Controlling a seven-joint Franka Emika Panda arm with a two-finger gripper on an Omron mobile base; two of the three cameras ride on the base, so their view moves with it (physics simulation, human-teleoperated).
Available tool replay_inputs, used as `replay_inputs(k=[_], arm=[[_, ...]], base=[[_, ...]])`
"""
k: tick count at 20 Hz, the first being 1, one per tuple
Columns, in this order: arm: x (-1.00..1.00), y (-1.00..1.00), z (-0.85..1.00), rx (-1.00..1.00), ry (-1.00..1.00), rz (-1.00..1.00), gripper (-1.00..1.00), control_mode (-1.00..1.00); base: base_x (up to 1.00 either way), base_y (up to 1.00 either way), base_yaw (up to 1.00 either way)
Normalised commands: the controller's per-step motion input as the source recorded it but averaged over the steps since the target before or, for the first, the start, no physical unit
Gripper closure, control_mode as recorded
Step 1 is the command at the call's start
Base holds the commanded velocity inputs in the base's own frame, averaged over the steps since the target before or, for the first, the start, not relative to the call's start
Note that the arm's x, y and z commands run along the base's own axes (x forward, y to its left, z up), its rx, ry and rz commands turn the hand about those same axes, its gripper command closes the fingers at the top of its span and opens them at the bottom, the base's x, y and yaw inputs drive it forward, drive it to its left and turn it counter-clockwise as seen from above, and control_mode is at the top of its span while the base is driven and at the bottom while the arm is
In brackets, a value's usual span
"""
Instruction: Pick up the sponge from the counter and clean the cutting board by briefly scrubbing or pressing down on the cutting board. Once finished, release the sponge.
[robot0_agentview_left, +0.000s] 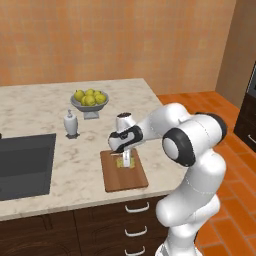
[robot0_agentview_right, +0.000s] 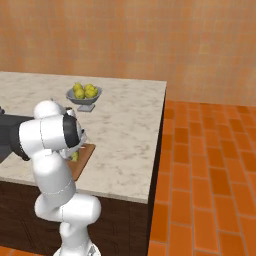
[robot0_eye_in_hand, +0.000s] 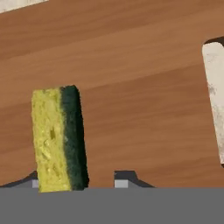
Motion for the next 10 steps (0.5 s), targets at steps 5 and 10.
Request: replay_inputs(k=[5,10], arm=[[-0.15,0.00,-0.01,0.00,-0.41,0.00,1.00,-1.00],[0.23,-0.02,-0.03,0.00,0.24,0.01,1.00,-1.00]], base=[[0.00,0.00,0.00],[0.00,0.00,0.00]])
